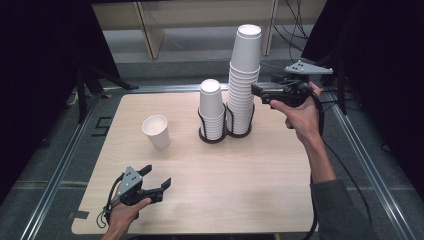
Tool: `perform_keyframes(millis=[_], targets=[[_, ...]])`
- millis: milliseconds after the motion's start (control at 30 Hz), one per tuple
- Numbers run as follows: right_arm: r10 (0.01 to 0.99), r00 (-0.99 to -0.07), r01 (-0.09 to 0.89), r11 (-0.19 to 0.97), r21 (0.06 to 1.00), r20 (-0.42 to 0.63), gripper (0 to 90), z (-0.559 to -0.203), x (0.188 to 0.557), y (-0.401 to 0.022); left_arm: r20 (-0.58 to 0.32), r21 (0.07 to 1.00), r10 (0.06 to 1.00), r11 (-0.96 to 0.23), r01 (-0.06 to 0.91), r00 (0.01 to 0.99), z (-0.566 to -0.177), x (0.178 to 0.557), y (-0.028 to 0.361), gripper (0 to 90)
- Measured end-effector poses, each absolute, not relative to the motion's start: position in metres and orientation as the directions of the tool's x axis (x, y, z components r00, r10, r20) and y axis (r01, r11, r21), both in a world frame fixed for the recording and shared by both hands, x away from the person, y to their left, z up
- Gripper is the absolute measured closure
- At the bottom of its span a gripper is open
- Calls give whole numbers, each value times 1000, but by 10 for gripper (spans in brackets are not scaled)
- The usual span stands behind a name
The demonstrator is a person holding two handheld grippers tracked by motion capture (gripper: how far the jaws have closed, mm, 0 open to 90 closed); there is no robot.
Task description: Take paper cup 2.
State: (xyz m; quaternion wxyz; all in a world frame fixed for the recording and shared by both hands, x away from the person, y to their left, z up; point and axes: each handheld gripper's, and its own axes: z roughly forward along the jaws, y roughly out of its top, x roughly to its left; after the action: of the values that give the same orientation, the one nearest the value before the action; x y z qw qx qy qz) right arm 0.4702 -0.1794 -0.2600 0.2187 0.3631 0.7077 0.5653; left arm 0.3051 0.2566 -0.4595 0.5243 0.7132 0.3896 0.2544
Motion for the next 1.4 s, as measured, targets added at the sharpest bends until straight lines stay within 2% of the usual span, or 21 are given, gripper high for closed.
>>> perform_keyframes(millis=[400,500,1400], targets=[[767,-635,255,93,962,94,155,-242,483,-173,-45,944,821,-151,293,569,-460,304,255,144],[777,-626,233,107,967,65,155,-238,489,-170,-46,944,821,-151,294,569,-460,305,255,144],[803,-589,270,88,959,92,145,-228,547,-139,-46,940,817,-160,302,575,-460,304,255,144]])
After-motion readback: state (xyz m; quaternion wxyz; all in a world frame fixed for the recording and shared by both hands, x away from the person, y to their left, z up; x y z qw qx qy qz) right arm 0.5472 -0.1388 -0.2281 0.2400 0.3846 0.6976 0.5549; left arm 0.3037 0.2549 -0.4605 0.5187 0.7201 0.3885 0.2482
